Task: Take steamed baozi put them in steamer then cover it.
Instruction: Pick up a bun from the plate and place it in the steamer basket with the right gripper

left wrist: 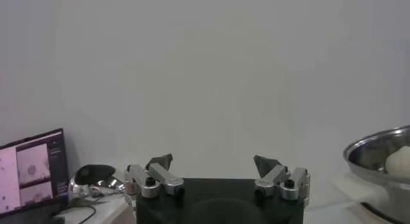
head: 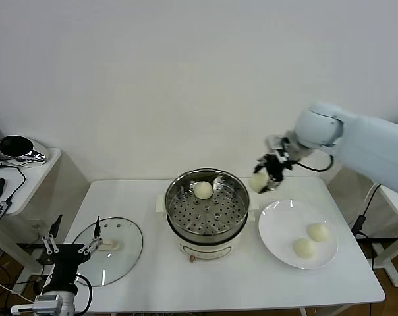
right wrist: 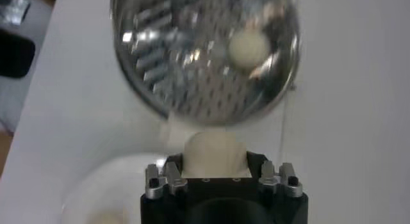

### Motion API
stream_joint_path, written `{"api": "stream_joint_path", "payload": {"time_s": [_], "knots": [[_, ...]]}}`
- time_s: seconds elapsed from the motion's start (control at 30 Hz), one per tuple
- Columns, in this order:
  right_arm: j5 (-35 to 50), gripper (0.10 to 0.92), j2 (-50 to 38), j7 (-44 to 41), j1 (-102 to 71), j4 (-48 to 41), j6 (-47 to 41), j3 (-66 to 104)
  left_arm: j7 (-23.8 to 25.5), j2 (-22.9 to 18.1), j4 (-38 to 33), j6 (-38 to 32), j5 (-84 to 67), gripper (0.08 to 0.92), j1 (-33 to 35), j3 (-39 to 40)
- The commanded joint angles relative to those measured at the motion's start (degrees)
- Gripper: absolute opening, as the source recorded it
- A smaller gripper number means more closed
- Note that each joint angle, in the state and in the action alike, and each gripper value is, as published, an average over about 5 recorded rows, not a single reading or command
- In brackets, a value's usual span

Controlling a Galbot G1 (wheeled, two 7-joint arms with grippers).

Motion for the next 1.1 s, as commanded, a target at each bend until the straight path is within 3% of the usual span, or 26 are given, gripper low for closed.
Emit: {"api": "stream_joint_path", "payload": {"time_s": [0.03, 0.47, 1.1], "knots": [[9.2, 0.619, 20.3, 5.7, 0.7, -6.7, -7.1, -4.6, 0.0, -0.2, 0.4, -0.1, 0.5, 0.823, -0.3, -0.3], [9.5, 0.62, 32.3, 8.2, -7.7, -17.8, -12.6, -5.0, -0.1, -1.0, 0.6, -0.5, 0.8, 0.823, -0.4, -1.0], [7.7, 0.629, 35.4, 8.7, -10.8, -23.8, -14.3, -4.6, -0.1, -1.3, 0.8, -1.0, 0.8, 0.823, -0.7, 0.1]]}}
